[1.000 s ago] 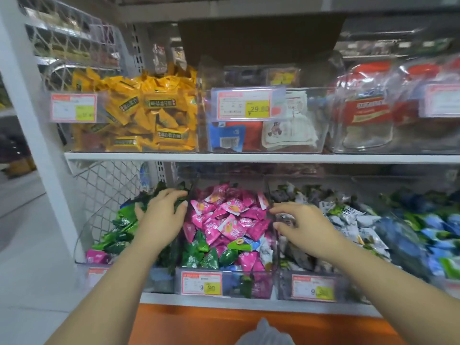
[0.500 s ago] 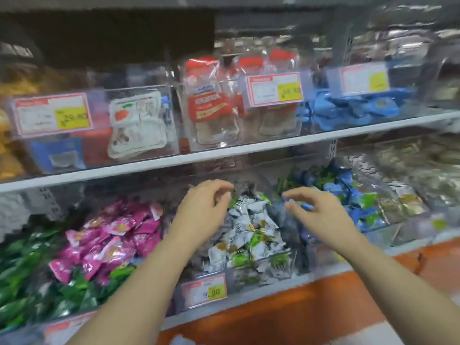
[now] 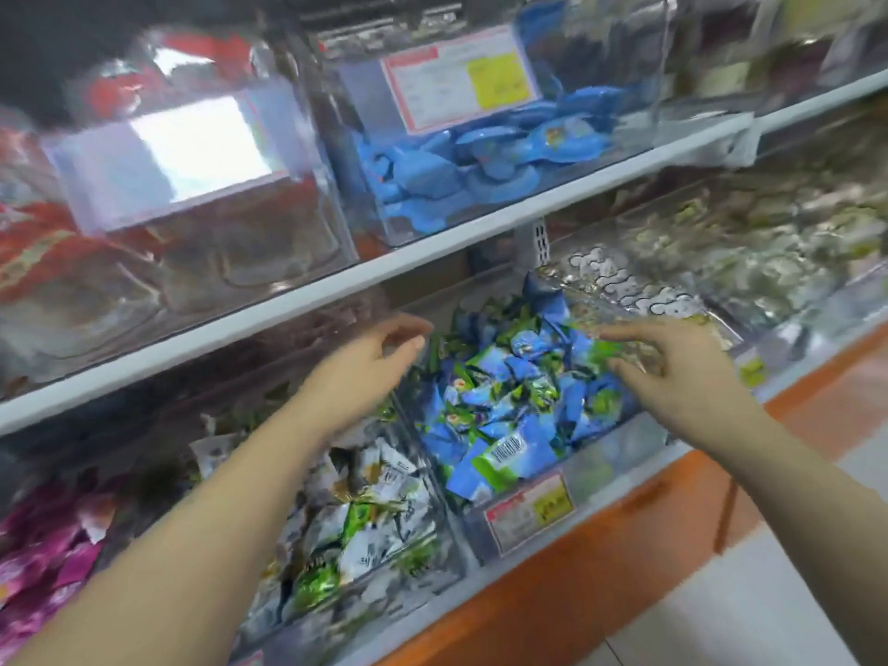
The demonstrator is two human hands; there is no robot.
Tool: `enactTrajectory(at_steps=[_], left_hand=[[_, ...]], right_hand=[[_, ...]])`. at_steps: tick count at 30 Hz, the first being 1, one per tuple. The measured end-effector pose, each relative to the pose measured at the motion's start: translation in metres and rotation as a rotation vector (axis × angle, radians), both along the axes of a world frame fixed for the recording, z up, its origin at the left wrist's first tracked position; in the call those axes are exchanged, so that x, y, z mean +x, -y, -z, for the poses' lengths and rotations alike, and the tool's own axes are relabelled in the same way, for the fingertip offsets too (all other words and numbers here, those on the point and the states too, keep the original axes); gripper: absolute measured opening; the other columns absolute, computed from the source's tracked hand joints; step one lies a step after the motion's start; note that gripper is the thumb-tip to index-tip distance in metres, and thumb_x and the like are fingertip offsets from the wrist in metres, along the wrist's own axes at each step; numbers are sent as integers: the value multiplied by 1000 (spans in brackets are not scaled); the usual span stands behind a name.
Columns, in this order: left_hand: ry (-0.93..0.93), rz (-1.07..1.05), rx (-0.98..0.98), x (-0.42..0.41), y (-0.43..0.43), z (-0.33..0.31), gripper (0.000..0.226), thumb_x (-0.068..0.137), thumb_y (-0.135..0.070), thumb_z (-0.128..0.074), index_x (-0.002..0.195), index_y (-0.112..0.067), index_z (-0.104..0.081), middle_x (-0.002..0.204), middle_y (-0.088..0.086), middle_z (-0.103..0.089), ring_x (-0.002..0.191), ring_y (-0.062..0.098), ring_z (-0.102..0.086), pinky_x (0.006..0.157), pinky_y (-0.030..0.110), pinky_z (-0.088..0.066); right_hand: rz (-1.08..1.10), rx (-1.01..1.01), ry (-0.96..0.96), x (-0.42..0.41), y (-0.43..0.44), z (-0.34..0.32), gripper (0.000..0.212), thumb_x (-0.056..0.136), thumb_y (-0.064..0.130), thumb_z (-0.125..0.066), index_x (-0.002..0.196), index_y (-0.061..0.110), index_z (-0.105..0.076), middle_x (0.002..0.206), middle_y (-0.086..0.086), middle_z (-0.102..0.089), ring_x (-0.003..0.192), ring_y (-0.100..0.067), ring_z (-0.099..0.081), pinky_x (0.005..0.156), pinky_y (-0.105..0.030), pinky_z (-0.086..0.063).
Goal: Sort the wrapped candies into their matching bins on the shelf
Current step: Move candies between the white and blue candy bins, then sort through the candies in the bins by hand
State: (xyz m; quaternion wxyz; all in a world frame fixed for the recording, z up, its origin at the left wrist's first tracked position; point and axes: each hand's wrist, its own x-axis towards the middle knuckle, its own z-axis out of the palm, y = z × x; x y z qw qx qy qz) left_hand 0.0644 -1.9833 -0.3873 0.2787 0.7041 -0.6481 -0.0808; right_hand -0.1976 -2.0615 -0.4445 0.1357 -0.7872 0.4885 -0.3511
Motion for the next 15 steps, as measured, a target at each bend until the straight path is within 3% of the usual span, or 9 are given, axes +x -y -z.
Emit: enactTrajectory(at_steps=[2,4,6,7,8,10,12,14,15], left_hand=[[-60,72,30,-7,24,3,19,99,-19,-47,114,-23,-56,108,-15,-57,97,-3,-50,73,-8,-28],[-91,132,66,-14,50,9,21,98,-15,-48,117,-19,-56,121,0,-59,104,3,-50,83,0,-34],[-66,192,114,-25,73,17,24,98,-17,-49,121,-21,-52,129,4,-56,111,7,-50,94,13,-35],[-32,220,131,-30,83,20,29,97,-18,-49,126,-20,-50,131,2,-53,116,9,-49,96,15,-33],[13,241,134,-36,93,22,34,97,-19,-50,131,-19,-48,132,0,-50,119,10,-47,94,13,-30],[128,263,83,-44,113,25,41,95,-19,-54,136,-15,-46,133,3,-48,122,14,-44,94,13,-28],[233,270,50,-48,131,26,44,91,-28,-57,133,-16,-51,131,9,-50,121,20,-47,100,24,-33],[318,274,73,-51,145,27,47,87,-40,-55,131,-22,-54,130,6,-53,120,21,-49,100,30,-37],[331,265,98,-53,150,26,46,88,-42,-57,131,-25,-54,132,4,-52,121,20,-48,98,29,-37]], right_hand=[[-31,25,32,-7,5,5,29,83,18,-64,111,12,-69,115,-12,-66,111,-30,-58,95,-40,-43],[-40,62,69,-10,10,10,30,88,11,-60,117,13,-66,123,-8,-62,115,-23,-55,98,-32,-40],[-20,110,111,-11,15,13,31,90,13,-57,120,18,-63,111,-3,-66,90,-17,-60,75,-17,-41],[-2,136,134,-10,17,12,31,90,15,-56,120,20,-62,93,1,-67,73,-19,-60,59,-14,-39],[15,160,165,-10,19,12,30,91,17,-56,120,22,-62,76,8,-60,60,-20,-57,52,-13,-39],[32,177,204,-10,22,13,28,91,18,-56,119,23,-62,64,18,-42,46,-13,-49,48,-9,-39],[28,173,219,-10,23,13,27,91,19,-57,117,25,-63,66,16,-47,51,-18,-54,46,-14,-39],[25,181,235,-10,23,12,26,92,21,-57,116,28,-63,87,11,-60,71,-23,-62,57,-27,-38],[19,186,243,-10,23,12,26,92,21,-57,116,28,-63,97,11,-59,75,-20,-62,60,-26,-35]])
